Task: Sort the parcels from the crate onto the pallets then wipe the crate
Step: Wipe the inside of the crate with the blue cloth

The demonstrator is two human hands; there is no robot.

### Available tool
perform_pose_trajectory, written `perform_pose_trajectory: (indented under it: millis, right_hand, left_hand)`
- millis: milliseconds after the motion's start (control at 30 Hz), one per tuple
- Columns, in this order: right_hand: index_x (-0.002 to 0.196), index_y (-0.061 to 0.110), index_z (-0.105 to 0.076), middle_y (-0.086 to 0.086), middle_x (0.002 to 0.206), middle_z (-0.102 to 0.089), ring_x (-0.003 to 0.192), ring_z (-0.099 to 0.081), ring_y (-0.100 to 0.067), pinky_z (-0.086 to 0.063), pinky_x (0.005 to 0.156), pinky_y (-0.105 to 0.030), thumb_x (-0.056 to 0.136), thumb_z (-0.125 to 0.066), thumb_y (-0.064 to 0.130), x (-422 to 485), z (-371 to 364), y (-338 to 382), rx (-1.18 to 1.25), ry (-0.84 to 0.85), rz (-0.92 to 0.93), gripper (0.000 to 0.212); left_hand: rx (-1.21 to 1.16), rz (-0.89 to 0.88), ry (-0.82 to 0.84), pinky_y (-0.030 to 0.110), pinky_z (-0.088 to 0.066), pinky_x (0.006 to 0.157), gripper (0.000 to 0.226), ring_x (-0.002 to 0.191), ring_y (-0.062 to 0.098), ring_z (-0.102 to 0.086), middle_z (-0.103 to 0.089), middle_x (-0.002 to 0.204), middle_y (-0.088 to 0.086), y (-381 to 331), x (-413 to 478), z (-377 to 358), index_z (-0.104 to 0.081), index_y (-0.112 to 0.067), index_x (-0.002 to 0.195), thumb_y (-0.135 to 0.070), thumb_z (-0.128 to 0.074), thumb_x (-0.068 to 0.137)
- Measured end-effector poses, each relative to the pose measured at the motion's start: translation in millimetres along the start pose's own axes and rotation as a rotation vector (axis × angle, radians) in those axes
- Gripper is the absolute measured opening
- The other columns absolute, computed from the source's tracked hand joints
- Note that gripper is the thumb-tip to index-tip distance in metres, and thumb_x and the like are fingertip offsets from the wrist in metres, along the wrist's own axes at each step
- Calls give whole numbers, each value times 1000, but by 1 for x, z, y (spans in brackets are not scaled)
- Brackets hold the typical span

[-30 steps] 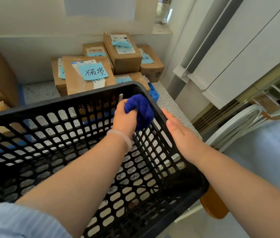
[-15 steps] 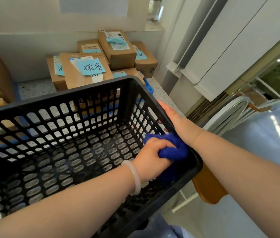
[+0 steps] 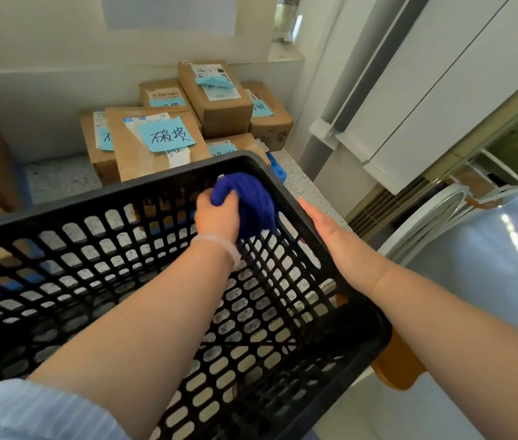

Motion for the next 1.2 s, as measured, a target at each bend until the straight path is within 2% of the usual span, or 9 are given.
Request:
perform_pose_trajectory:
  millis: [67,267,400,467,600,767,867,1067,1200]
  right_hand:
    - [146,59,-6,8,161,-20,147,-22,-18,-10,118,-37,104,-15,53,2,0,0,6,0,1,44]
    - [148,57,-8,8,161,-21,147,-20,-18,-10,117,-34,88,-3,64,-4,3,11,49,-6,-15,60]
    - [148,57,-9,9,162,-18,148,-18,-17,-9,119,-38,97,-10,61,2,1,3,48,2,-9,50]
    - [148,57,-10,10,162,-18,148,-17,-15,-9,120,-38,98,-14,61,5,0,-1,56,-8,4,50]
    - [150,54,-16,13,160,-22,148,-18,-12,-9,122,-40,85,-8,73,6,-1,-3,57,-51,15,68]
    - [148,57,-17,14,161,-20,148,-17,-12,-7,121,-37,85,-9,74,4,-4,-1,82,-71,-14,66]
    - [148,56,-17,13,161,-20,148,-17,-11,-6,113,-28,91,-11,67,2,-4,2,93,-73,-11,59]
    - [145,61,-10,15,161,-16,148,-15,-10,-5,112,-26,96,-14,61,2,-4,-1,58,-48,6,50]
    - [147,58,-12,18,161,-15,147,-13,-8,-4,111,-24,91,-13,65,4,-3,-1,86,-50,11,57]
  left_hand:
    - [59,-49,-86,42,-38,100,41,118,23,-47,-44,135,4,3,7,-8,-46,-28,133,-37,-57,95]
    - [429,-239,176,35,-42,98,35,105,18,-51,-36,134,2,53,-25,-12,-50,-24,122,-6,-54,91]
    - [536,-224,289,27,-43,87,32,96,12,-50,-40,131,4,72,-47,-7,-49,-23,123,-11,-56,93]
    - [589,-175,403,23,-43,84,30,95,8,-50,-42,126,1,85,-65,-3,-48,-23,121,-18,-58,94]
    - [811,-131,842,36,-40,106,40,117,19,-51,-45,133,4,111,-108,0,-47,-25,128,-24,-63,91]
    - [904,-175,991,26,-43,94,33,114,26,-54,-50,127,12,87,-98,3,-54,-9,124,-22,-61,95]
    - [734,-39,887,27,-47,85,27,106,19,-59,-60,118,7,83,-81,9,-55,-14,123,-13,-56,96]
    - [541,170,91,44,-42,101,45,121,35,-53,-52,134,15,65,19,12,-35,-18,145,-15,-44,100]
    - [421,159,19,47,-40,104,49,125,40,-49,-47,141,16,59,57,-1,-34,-19,145,-22,-48,99]
Point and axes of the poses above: each hand's wrist, its own x-axis towards the middle knuckle, its own z-axis out of the back of the hand, y = z × x, the point moved 1 cm from there along x, towards the middle knuckle
